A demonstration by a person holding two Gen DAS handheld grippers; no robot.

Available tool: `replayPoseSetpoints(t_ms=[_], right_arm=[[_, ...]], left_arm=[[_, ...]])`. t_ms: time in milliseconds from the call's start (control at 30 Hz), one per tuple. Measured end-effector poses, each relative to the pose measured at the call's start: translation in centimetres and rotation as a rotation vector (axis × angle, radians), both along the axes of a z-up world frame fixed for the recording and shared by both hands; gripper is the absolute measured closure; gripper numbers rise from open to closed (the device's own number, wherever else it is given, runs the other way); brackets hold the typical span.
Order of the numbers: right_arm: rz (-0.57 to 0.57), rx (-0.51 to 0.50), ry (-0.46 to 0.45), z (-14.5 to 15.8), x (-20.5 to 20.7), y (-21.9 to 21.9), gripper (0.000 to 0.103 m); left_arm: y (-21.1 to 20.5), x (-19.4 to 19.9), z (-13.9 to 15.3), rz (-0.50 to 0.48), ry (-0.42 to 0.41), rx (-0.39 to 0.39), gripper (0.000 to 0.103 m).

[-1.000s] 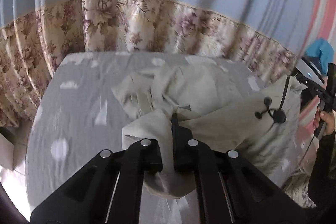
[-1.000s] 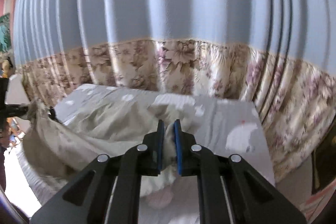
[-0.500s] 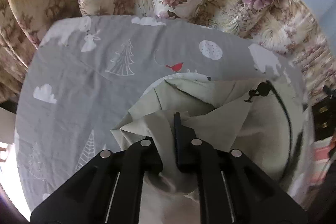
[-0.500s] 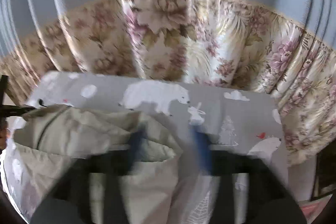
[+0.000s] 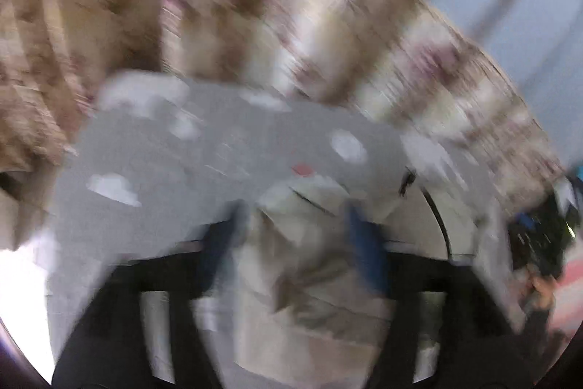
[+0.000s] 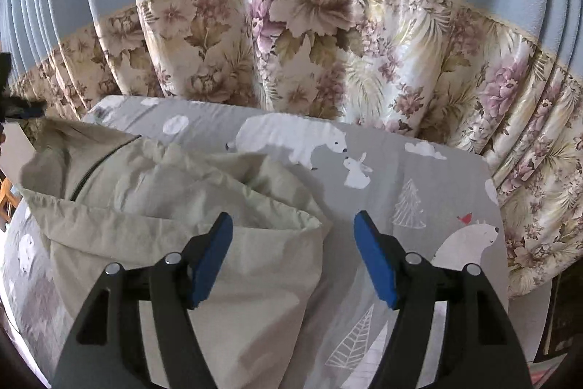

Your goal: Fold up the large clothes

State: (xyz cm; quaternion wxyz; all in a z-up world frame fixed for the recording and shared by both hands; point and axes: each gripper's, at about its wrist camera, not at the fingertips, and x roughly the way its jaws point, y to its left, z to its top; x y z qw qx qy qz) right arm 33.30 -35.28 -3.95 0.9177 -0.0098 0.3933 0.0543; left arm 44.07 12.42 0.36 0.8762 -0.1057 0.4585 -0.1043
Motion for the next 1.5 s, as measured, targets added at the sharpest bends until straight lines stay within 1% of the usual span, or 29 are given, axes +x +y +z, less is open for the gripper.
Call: replayPoseSetpoints(t_ms=[67,133,167,233,333,400,467,500,533,567,600,633,700,767,867,900,967,1000,1033,1067,1100,1133,1233,1333,1367,1400,1433,1467,1500], right_arm=[[0.004,0.020,-0.007,-0.1,0.0,0.0,0.033],[0.009,0.053,-0.001,-0.4,-0.1,-0.1,0.033],[0.016,0.075,0.004,-0.7,-0.1,-0.1,0.033],[0.056,0.108,0.025,-1.6,-0.2,0.2,0.033],[0.081,0.084,0.075,-3.7,0.7,1.0,0.033],[0.085,0.103,0.130,-5.3,1.8,1.5,0.033],[0.084,0.112,0.212,-7.7,3.1,2.5,0.035],[0.081,0.132,0.230,-8.3,3.4,2.7,0.046],[0.085,0.170,0.233,-8.6,3.5,2.8,0.062],[0.090,0.166,0.220,-8.4,3.4,3.0,0.070],[0.085,0.109,0.193,-8.0,3.2,3.4,0.086],[0.077,0.016,0.151,-7.2,2.9,4.0,0.096],[0.036,-0.111,0.070,-5.7,3.0,4.5,0.099],[-0.032,-0.241,-0.053,-3.2,3.9,4.5,0.100],[-0.132,-0.217,-0.215,0.1,5.3,2.8,0.100],[-0.142,-0.181,-0.215,0.3,6.1,2.2,0.099],[-0.168,-0.088,-0.080,-1.3,9.4,0.6,0.092],[-0.205,-0.080,-0.028,-2.3,10.3,-0.3,0.079],[-0.225,-0.077,-0.018,-2.7,10.2,-0.8,0.061],[-0.239,-0.032,-0.014,-2.9,9.6,-1.7,0.050],[-0.234,0.026,-0.021,-3.0,8.7,-2.4,0.031],[-0.216,0.118,-0.040,-2.9,6.9,-3.4,0.027],[-0.183,0.195,0.000,-3.8,3.7,-4.2,0.024],[-0.113,0.231,0.135,-7.0,2.4,-3.0,0.024],[-0.118,0.243,0.173,-8.4,2.5,-2.7,0.024],[-0.125,0.254,0.191,-9.2,2.7,-2.6,0.029],[-0.118,0.280,0.188,-9.9,2.7,-2.2,0.069],[-0.099,0.274,0.165,-9.9,2.8,-1.5,0.088],[-0.079,0.220,0.122,-9.1,2.5,-0.2,0.098]], left_arm=[[1.6,-1.1,1.0,0.059,-0.069,-0.012,0.004],[1.7,-1.7,1.0,0.035,-0.064,0.009,0.004],[1.3,-2.6,0.4,0.010,-0.063,0.053,0.003],[0.4,-3.7,-1.2,-0.019,-0.054,0.134,0.003],[-1.5,-6.1,-5.8,-0.106,-0.029,0.283,0.003],[-2.2,-6.7,-7.9,-0.123,-0.011,0.321,0.003],[-3.1,-6.9,-9.7,-0.159,0.004,0.297,0.003],[-3.7,-6.9,-10.4,-0.179,0.012,0.283,0.003],[-4.3,-6.8,-10.8,-0.189,0.013,0.277,0.003],[-4.9,-6.5,-11.1,-0.194,0.012,0.271,0.003],[-5.2,-6.2,-11.3,-0.190,0.012,0.267,0.003],[-5.4,-5.8,-11.2,-0.183,0.014,0.260,0.003],[-5.6,-5.0,-10.4,-0.169,0.004,0.223,0.004],[-5.8,-4.6,-9.2,-0.139,-0.030,0.203,0.004],[-5.9,-4.6,-7.3,-0.101,-0.073,0.164,0.003],[-6.1,-4.5,-7.1,-0.100,-0.072,0.159,0.003],[-7.0,-3.7,-7.8,-0.085,-0.048,0.223,0.003],[-7.4,-3.3,-8.3,-0.072,-0.038,0.262,0.003],[-7.7,-2.9,-9.1,-0.049,-0.023,0.318,0.003],[-7.8,-2.7,-10.0,-0.034,-0.002,0.374,0.003],[-7.7,-2.7,-10.6,-0.037,0.011,0.394,0.003],[-7.4,-2.9,-11.0,-0.043,0.016,0.378,0.003],[-5.9,-3.5,-11.4,-0.040,0.043,0.323,0.003],[-5.4,-3.3,-11.8,-0.047,0.062,0.283,0.003],[-5.5,-3.0,-12.1,-0.041,0.071,0.278,0.008],[-5.7,-2.8,-12.4,-0.040,0.079,0.268,0.024],[-5.8,-2.5,-12.6,-0.044,0.087,0.248,0.035],[-6.0,-2.2,-12.8,-0.049,0.098,0.224,0.055],[-6.3,-2.3,-12.9,-0.041,0.095,0.234,0.066]])
